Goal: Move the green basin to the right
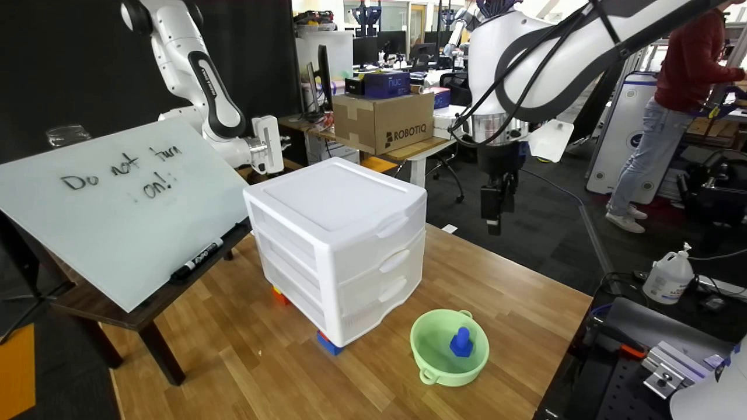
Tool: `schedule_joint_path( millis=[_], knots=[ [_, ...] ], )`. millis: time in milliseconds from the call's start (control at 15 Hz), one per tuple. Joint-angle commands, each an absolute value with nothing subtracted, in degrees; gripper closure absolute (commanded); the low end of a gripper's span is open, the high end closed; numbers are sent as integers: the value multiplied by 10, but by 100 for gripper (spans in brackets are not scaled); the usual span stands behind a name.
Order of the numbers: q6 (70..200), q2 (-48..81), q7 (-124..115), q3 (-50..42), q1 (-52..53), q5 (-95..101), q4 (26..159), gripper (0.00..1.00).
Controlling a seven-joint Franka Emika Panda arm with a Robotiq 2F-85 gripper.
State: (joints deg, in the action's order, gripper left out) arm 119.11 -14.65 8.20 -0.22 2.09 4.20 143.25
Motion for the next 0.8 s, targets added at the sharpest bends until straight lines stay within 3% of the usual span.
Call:
schedule_joint_path(
  millis=[0,733],
  knots=[
    [1187,-145,96,-3,21,38,1431,0],
    [1167,-99,255,0,61,-2,1439,0]
  ],
)
